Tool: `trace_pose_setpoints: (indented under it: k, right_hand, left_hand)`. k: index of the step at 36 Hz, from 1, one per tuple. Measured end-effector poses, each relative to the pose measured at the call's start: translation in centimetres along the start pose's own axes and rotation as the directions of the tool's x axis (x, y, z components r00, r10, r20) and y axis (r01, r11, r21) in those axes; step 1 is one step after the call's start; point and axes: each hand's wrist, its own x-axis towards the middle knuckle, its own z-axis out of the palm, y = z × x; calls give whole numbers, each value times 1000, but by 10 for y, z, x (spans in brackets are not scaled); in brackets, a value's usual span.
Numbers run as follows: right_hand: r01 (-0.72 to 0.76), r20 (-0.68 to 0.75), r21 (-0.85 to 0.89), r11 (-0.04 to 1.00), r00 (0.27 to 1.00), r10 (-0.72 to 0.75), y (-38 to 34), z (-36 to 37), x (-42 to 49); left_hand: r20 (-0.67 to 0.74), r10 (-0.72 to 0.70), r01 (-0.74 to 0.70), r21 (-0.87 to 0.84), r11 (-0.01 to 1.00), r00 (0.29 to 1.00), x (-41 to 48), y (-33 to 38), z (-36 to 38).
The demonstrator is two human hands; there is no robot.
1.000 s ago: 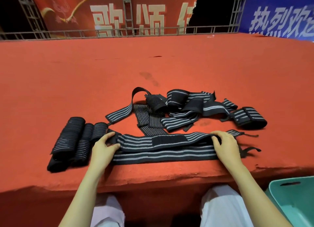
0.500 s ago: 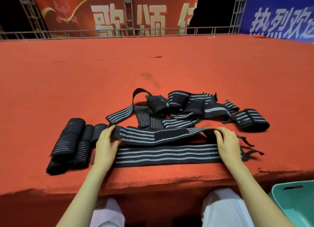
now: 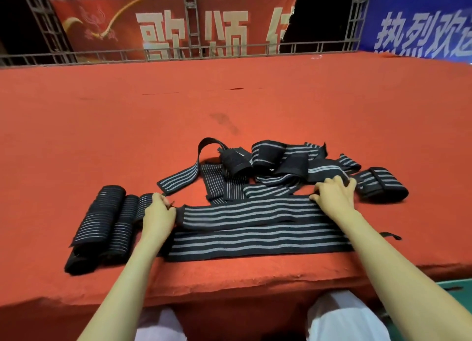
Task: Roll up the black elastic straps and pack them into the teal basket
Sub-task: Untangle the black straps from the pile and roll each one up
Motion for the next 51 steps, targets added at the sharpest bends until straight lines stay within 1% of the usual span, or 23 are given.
trace_pose_setpoints:
  k: [2, 5, 8, 10, 11, 13, 15, 17, 19, 22, 25, 28, 31, 33, 35, 37, 38, 41, 42, 44, 45, 47, 51]
  right_hand:
    - [-13, 33, 26, 1000, 999, 12, -4, 7, -1]
    - [-70, 36, 70, 995, 997, 67, -12, 12, -4]
    - [-73, -48, 68, 995, 996, 76, -19, 15, -9]
    - [41, -163, 176, 984, 987, -12, -27, 20, -13]
    - [140, -215, 285, 948, 973, -79, -32, 22, -15]
    - [306, -263, 521, 797, 946, -191, -45, 21, -22]
    - [391, -243, 631, 670, 920, -307, -59, 16, -32]
    - [439, -173, 595, 674, 888, -426, -68, 15, -37]
    - [420, -79, 563, 712, 885, -459, -72, 16, -37]
    - [354, -20, 623, 698, 899, -438, -70, 9, -30]
    - [313, -43, 682, 661, 919, -391, -70, -4, -20]
    - [291, -84, 725, 624, 937, -340, -77, -17, -6]
    - [315, -144, 739, 595, 937, -317, -93, -28, 18]
    - [339, -171, 712, 616, 933, -315, -107, -35, 37]
    - [328, -186, 659, 677, 943, -276, -118, -42, 57]
    - [271, -203, 593, 758, 962, -185, -126, -48, 78]
    - [227, -186, 580, 782, 972, -145, -127, -50, 88]
    - [104, -25, 587, 803, 994, -110, -129, -47, 113]
    - [73, 25, 583, 809, 994, -109, -129, -44, 117]
    - [46, 71, 588, 808, 992, -108, -128, -38, 119]
    - [59, 46, 600, 797, 993, -108, -127, -34, 119]
    - [104, -70, 671, 734, 995, -77, -122, -30, 117]
    - [253, -329, 828, 500, 942, 67, -106, -60, 108]
  left_hand:
    - [5, 100, -99, 152, 983, 995, 3, -4, 6]
    - [20, 165, -163, 294, 942, 986, 5, -9, 12]
    - [21, 274, -259, 403, 878, 961, 6, -14, 18]
    - [19, 385, -354, 439, 826, 923, 4, -10, 25]
    - [25, 446, -412, 436, 800, 894, 1, -5, 30]
    - [124, 500, -511, 325, 796, 857, -11, 12, 38]
    - [279, 512, -566, 169, 807, 813, -24, 24, 50]
    - [385, 506, -602, 184, 777, 771, -33, 31, 61]
    - [396, 471, -581, 227, 782, 789, -33, 33, 67]
    - [407, 426, -538, 214, 816, 808, -25, 40, 69]
    - [409, 423, -513, 136, 848, 809, -17, 50, 73]
    - [328, 412, -467, 109, 878, 850, -3, 64, 76]
    - [255, 385, -419, 92, 904, 887, 20, 76, 78]
    - [231, 371, -397, 79, 914, 900, 38, 84, 79]
    - [207, 374, -394, 64, 917, 904, 54, 93, 80]
    - [185, 428, -443, 44, 896, 885, 65, 103, 83]
    - [181, 478, -492, 40, 869, 859, 67, 107, 85]
    - [231, 611, -642, 89, 762, 757, 73, 116, 93]
    - [275, 621, -666, 111, 738, 734, 75, 116, 98]
    - [405, 555, -644, 121, 755, 727, 78, 113, 107]
    - [471, 494, -607, 118, 786, 731, 78, 110, 112]
    - [562, 391, -550, 141, 823, 729, 77, 102, 119]
    - [617, 313, -563, 261, 784, 722, 73, 94, 125]
